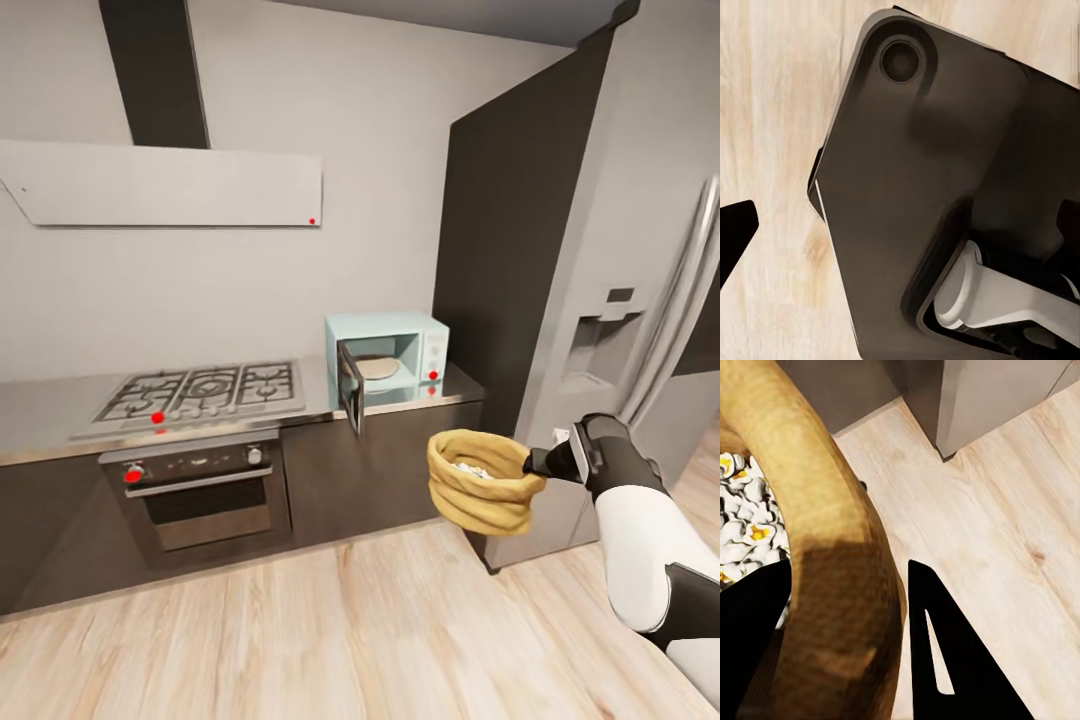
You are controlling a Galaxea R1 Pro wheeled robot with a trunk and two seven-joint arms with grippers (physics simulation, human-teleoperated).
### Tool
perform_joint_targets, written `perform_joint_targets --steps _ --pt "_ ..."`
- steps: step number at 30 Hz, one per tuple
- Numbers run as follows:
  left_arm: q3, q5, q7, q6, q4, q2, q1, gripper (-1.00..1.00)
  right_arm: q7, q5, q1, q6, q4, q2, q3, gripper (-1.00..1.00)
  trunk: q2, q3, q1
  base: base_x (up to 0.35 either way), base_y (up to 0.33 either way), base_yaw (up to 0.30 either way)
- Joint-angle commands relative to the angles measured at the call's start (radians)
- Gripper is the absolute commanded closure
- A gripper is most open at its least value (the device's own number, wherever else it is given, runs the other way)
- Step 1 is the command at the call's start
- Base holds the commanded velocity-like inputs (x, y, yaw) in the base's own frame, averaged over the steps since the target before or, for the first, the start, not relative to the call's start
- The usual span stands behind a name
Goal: In the kitchen, take the popcorn bag from the countertop, put it into the microwave, and heat it until the popcorn is cooked so the cooked popcorn ends up inside the bag.
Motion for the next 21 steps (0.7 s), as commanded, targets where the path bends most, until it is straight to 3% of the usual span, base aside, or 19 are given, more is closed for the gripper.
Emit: perform_joint_targets --steps 1,21 --pt "0.008 0.000 0.001 -0.001 -0.002 0.000 0.000 -1.00 0.010 0.009 -0.001 0.003 -0.001 0.000 -0.003 1.00 -0.002 -0.002 0.001 0.322 0.000 0.000" --pt "0.008 0.001 0.001 -0.001 -0.002 0.001 0.000 -1.00 0.009 0.017 -0.001 0.003 -0.002 0.003 0.005 1.00 -0.002 -0.002 0.001 0.322 0.000 0.000"
